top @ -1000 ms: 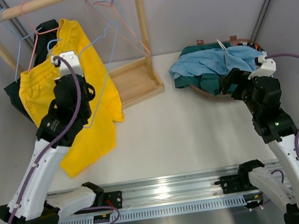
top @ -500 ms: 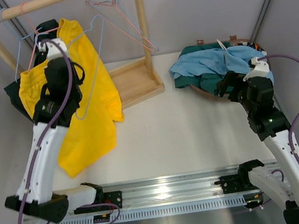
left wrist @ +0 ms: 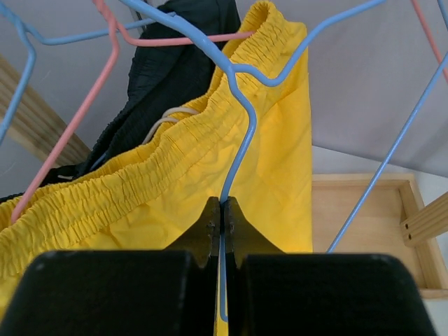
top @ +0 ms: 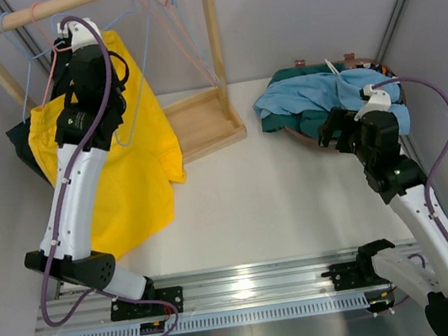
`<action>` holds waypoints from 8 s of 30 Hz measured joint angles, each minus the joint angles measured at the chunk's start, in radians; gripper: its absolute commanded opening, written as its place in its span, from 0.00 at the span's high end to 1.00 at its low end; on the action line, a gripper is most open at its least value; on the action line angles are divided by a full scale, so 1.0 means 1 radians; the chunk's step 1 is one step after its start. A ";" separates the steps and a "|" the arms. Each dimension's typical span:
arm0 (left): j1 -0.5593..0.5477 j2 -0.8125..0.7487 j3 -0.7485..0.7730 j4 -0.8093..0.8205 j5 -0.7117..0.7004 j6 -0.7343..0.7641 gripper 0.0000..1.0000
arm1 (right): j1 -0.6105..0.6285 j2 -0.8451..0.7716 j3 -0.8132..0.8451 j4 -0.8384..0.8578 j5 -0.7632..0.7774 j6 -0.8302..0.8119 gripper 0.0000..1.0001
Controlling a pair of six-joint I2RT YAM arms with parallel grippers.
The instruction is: Remove the shorts from the hanger
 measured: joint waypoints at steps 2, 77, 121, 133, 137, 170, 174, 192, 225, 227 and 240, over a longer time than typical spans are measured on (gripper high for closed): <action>-0.005 -0.002 0.010 0.010 -0.014 0.003 1.00 | 0.002 0.011 0.000 0.000 0.000 0.000 0.01; 0.421 -0.060 -0.035 -0.027 0.415 -0.061 0.34 | 0.136 -0.034 -0.188 0.083 -0.007 0.050 0.01; 0.439 0.183 0.158 -0.052 0.441 -0.061 1.00 | 0.138 0.123 -0.213 0.196 -0.076 0.056 0.01; 0.414 0.162 0.309 -0.153 0.564 -0.087 1.00 | 0.191 0.121 -0.212 0.195 -0.057 0.056 0.01; 0.398 0.136 0.383 -0.159 0.590 -0.092 1.00 | 0.227 0.106 -0.212 0.187 -0.036 0.058 0.01; 0.306 -0.399 -0.300 -0.104 0.612 -0.207 1.00 | 1.272 1.014 0.816 0.389 0.293 -0.106 0.01; 0.306 -0.401 -0.300 -0.104 0.624 -0.208 1.00 | 1.272 1.117 0.933 0.398 0.335 -0.128 0.01; 0.263 -0.373 -0.204 -0.156 0.616 -0.182 1.00 | 1.460 0.924 0.385 0.554 0.698 -0.122 1.00; 0.235 -0.620 -0.301 -0.265 0.795 -0.261 1.00 | 0.398 0.830 0.999 0.306 0.565 -0.238 1.00; 0.232 -0.608 -0.303 -0.265 0.784 -0.259 1.00 | 0.307 0.831 1.069 0.283 0.564 -0.241 1.00; 0.217 -0.559 -0.303 -0.241 0.642 -0.241 1.00 | -0.015 0.579 0.745 0.335 0.539 -0.142 0.20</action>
